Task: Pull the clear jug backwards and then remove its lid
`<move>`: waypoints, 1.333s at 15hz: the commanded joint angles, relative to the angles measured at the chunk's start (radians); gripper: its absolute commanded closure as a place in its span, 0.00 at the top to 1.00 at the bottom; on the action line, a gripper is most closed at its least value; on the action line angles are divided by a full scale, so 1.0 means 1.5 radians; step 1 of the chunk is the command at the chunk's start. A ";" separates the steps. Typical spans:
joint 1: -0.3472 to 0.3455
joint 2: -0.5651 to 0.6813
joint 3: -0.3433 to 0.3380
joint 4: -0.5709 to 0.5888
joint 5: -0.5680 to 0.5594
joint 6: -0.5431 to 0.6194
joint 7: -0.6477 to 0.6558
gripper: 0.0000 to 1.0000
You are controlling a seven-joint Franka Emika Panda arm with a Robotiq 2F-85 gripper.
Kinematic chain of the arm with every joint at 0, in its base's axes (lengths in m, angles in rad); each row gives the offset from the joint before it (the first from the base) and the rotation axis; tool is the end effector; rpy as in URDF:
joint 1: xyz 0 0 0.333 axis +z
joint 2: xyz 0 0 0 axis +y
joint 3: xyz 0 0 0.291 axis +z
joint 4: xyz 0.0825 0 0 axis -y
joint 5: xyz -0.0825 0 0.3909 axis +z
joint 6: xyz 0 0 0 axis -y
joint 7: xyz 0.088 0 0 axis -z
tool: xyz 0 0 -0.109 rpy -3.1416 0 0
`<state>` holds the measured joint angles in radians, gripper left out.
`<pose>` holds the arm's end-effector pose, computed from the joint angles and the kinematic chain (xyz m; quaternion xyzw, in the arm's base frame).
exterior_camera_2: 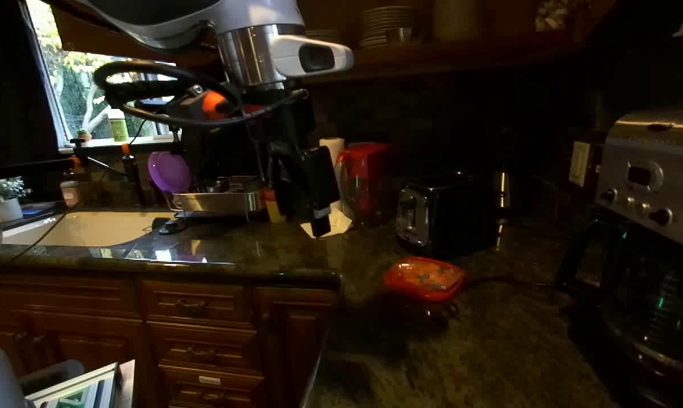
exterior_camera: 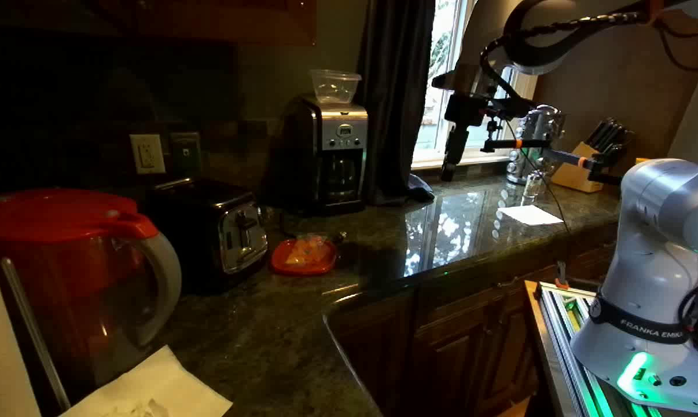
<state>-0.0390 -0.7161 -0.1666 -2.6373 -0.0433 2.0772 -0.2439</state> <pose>0.3638 -0.0762 0.4525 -0.9956 -0.0442 -0.0803 0.0188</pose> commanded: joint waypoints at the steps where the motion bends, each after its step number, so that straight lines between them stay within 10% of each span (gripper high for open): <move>1: -0.003 0.001 0.003 0.001 0.002 -0.002 -0.001 1.00; 20: 0.115 0.172 0.097 0.135 0.063 0.164 0.015 1.00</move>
<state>0.1138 -0.5337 -0.0201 -2.4808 0.0130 2.2770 -0.2146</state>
